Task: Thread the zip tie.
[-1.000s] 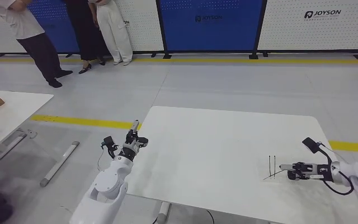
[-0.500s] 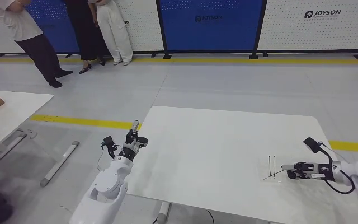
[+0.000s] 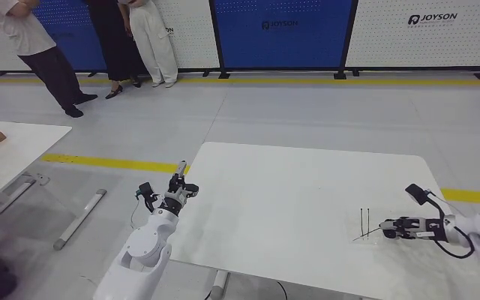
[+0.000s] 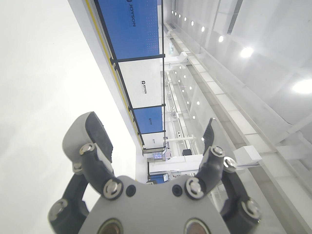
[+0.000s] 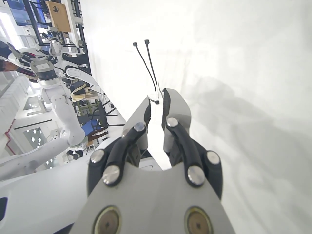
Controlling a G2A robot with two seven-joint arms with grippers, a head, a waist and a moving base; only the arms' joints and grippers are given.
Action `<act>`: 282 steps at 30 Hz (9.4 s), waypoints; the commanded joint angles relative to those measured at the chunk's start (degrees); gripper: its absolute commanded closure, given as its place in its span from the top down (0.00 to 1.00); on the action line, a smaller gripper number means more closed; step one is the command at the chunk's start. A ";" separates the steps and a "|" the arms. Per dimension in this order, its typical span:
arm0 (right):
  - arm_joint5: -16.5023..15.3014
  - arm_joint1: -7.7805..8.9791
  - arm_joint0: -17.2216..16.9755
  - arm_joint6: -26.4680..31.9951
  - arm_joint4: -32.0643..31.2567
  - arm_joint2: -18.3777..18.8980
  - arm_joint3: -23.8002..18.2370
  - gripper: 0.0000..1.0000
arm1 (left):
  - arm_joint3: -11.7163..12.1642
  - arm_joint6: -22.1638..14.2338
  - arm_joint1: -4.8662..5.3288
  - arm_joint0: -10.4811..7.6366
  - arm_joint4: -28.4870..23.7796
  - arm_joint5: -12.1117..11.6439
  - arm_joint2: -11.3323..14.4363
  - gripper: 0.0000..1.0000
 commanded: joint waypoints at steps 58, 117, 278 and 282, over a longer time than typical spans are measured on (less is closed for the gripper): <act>3.44 4.15 -11.25 -6.56 34.79 3.19 -22.50 0.00 | 0.00 0.00 0.00 0.00 0.00 0.00 0.00 1.00; -3.48 -4.09 -15.33 -42.68 32.48 -12.45 -24.77 0.00 | 0.57 -10.10 -3.21 -10.59 14.65 4.83 30.47 1.00; -4.96 -4.63 -24.57 -42.47 35.18 -3.17 -32.70 1.00 | 10.55 1.15 -7.06 -17.05 23.68 -5.60 37.96 0.00; -4.96 -4.63 -24.57 -42.47 35.18 -3.17 -32.70 1.00 | 10.55 1.15 -7.06 -17.05 23.68 -5.60 37.96 0.00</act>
